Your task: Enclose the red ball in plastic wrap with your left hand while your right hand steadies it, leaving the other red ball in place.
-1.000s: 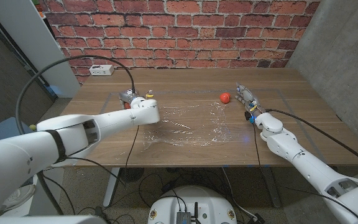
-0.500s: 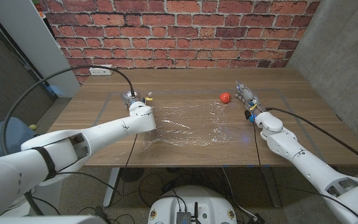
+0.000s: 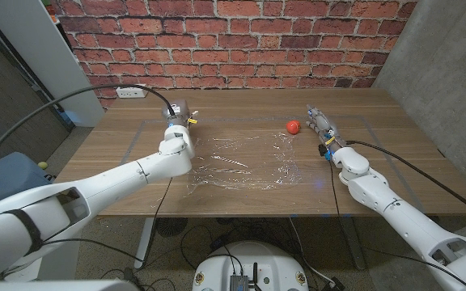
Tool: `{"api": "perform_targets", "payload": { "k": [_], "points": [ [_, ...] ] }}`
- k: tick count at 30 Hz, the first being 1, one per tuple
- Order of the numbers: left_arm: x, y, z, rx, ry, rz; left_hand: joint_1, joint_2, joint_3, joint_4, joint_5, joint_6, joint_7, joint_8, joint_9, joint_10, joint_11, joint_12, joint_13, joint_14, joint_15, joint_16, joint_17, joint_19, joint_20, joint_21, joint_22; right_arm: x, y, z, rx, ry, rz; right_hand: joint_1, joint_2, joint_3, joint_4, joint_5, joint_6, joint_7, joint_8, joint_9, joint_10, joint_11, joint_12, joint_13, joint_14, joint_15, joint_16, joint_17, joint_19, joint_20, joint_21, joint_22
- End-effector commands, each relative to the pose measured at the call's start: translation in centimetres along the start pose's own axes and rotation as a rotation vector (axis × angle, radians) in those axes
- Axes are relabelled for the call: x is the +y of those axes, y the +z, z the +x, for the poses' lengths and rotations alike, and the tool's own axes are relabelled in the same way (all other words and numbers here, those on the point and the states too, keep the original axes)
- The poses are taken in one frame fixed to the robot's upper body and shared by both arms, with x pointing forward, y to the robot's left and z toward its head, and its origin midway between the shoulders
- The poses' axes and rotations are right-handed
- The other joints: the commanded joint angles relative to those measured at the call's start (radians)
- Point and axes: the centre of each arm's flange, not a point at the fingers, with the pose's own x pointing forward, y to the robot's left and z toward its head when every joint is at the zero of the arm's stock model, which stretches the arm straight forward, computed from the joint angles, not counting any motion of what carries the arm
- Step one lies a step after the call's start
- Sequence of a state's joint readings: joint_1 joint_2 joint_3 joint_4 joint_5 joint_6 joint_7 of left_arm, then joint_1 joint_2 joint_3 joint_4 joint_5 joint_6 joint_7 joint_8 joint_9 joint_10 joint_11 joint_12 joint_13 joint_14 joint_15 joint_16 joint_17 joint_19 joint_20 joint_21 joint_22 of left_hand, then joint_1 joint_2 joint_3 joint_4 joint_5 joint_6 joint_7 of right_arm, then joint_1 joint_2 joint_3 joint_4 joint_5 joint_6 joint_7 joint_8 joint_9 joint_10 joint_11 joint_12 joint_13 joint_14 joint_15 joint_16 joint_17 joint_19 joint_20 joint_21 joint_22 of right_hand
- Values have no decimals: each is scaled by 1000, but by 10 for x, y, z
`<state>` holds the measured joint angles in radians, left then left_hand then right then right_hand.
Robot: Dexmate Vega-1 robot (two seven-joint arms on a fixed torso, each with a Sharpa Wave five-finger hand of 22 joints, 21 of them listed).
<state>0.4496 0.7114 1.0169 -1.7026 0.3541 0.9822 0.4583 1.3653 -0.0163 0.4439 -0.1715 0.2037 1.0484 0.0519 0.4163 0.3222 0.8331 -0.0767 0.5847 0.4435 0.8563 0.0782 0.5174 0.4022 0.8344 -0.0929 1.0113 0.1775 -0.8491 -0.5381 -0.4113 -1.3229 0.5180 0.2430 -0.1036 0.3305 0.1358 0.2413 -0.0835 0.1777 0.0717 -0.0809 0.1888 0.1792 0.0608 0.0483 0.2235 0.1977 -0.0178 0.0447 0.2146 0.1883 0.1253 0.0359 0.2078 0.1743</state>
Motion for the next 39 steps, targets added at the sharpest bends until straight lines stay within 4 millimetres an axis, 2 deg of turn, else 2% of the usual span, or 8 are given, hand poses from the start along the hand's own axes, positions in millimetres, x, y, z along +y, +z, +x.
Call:
{"api": "perform_targets", "payload": {
  "k": [1,11,23,24,25,27,39],
  "points": [
    [26,10,-15,-212,-11,-57,92,76,6,1,3,31,34,-7,6,-6,6,6,2,190,-298,-2,11,-9,-97,7,-2,2,4,-24,-13,-21,-17,-6,-3,2,-3,-2,8,1,4,3,10,5,-1,2,3,1,-3,3,2,0,5,4],
    [24,23,-22,-387,-74,-78,98,76,8,1,0,27,36,-11,14,-14,15,3,2,181,-287,-10,28,-20,-91,7,-3,6,9,-53,-29,-44,-43,-5,-4,3,-6,-2,11,5,4,3,13,7,-3,3,5,5,-4,3,3,6,4,4],
    [10,53,-37,-546,-144,-61,101,78,10,3,-4,33,35,-13,16,-9,11,4,-1,185,-285,-18,42,-30,-90,9,-3,9,17,-84,-46,-79,-84,-6,-4,3,-8,-2,14,4,4,3,15,7,-5,3,3,4,-7,3,3,6,2,4],
    [10,55,-38,-559,-146,-58,101,78,11,3,-4,33,36,-13,17,-9,11,4,-2,185,-285,-19,42,-31,-90,10,-3,10,18,-86,-50,-78,-90,-5,-4,3,-8,-2,14,4,3,3,16,8,-5,3,3,4,-7,3,3,6,2,4],
    [9,57,-39,-573,-151,-54,102,77,11,3,-5,33,35,-13,18,-12,25,4,0,186,-285,-21,45,-32,-91,11,-3,10,18,-88,-50,-84,-86,-5,-4,3,-9,-2,14,4,3,3,16,8,-5,3,3,4,-7,3,3,7,2,4],
    [9,62,-41,-597,-158,-48,103,77,12,2,-5,34,35,-14,19,-16,33,4,2,187,-286,-23,47,-33,-90,12,-2,11,19,-92,-53,-90,-94,-5,-4,3,-9,-2,15,4,4,3,16,9,-5,3,3,4,-8,3,3,7,2,4],
    [-2,88,-51,-718,-227,-23,104,77,13,3,-7,34,35,-18,21,-17,32,2,1,190,-284,-30,56,-38,-91,16,-2,14,18,-110,-61,-118,-93,-3,-4,5,-12,-1,17,6,3,3,19,10,-6,3,4,5,-8,2,5,8,1,4]
  ]
}}
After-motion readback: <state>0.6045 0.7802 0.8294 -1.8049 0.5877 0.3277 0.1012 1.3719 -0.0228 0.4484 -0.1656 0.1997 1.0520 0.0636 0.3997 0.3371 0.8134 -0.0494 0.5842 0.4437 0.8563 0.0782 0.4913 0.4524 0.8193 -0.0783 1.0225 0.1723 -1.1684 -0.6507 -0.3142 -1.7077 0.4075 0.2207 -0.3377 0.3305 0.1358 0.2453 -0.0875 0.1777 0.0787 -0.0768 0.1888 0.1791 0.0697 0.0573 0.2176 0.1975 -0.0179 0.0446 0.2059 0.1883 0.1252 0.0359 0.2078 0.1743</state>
